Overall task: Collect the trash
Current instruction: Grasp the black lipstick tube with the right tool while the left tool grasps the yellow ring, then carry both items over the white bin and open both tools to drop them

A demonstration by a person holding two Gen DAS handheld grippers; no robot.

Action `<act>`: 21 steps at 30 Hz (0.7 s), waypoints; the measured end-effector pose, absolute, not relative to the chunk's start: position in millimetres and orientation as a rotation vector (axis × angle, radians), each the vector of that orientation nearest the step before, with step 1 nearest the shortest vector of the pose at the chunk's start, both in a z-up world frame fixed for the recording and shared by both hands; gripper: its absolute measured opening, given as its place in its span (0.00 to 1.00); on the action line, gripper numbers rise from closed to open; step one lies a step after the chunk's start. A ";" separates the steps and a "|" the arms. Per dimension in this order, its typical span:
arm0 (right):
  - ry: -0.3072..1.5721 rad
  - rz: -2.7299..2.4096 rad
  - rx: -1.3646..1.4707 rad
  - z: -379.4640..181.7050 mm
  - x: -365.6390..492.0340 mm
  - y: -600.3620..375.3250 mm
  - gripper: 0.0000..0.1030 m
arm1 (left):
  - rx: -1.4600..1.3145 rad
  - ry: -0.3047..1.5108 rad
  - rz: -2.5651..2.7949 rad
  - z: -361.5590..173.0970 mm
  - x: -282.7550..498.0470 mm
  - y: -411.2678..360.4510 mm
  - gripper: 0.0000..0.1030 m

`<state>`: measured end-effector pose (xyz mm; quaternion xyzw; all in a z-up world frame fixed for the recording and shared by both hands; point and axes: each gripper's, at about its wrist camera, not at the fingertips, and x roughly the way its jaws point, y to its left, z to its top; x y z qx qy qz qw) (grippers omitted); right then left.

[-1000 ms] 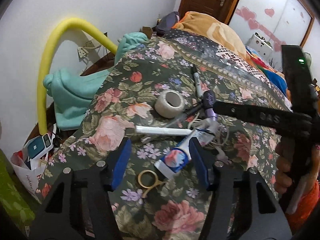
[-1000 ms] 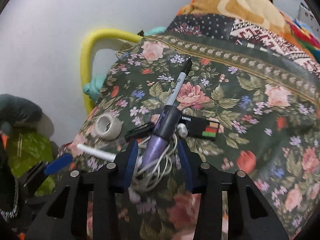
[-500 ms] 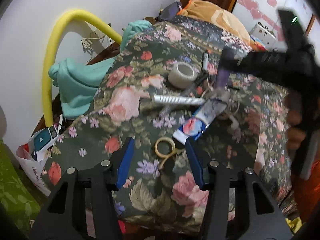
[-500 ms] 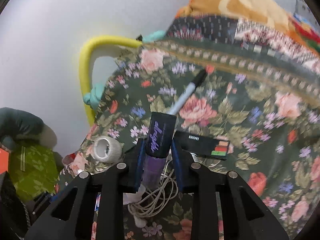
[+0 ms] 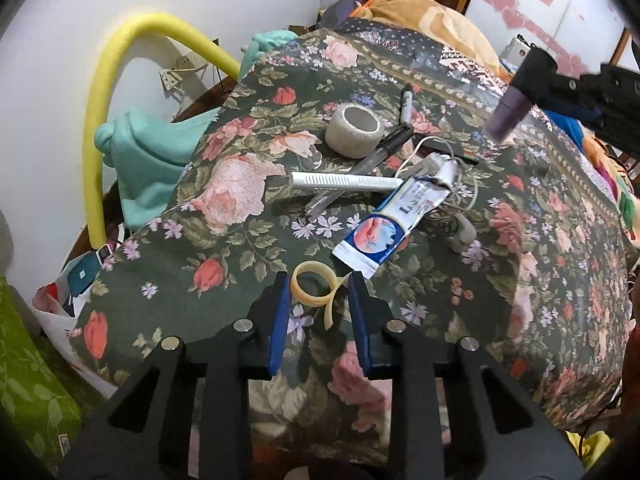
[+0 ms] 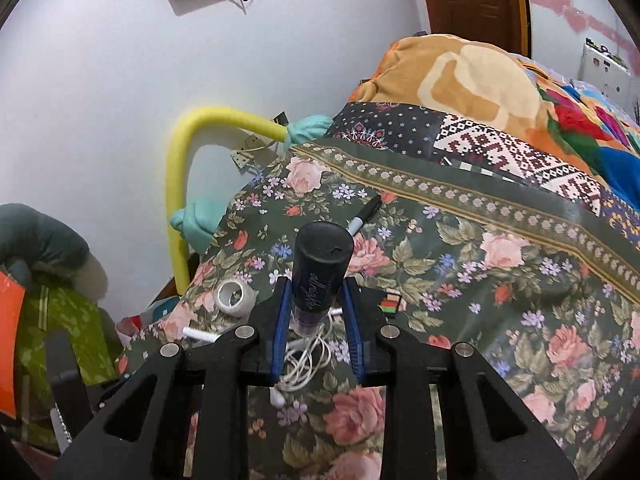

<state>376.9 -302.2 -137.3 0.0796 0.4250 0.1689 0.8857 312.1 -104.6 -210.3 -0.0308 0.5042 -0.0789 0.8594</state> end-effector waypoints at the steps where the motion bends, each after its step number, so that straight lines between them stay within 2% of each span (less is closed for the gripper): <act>1: 0.885 0.350 0.164 -135.0 373.5 -302.6 0.22 | -0.061 1.051 -0.161 -204.7 308.2 -104.0 0.27; 11: 0.846 0.385 0.143 -95.9 321.4 -293.1 0.22 | -0.083 0.933 -0.125 -134.3 266.4 -84.3 0.27; 21: 0.791 0.482 0.067 -58.1 250.3 -238.3 0.22 | -0.105 0.826 -0.016 -76.2 191.2 -30.7 0.27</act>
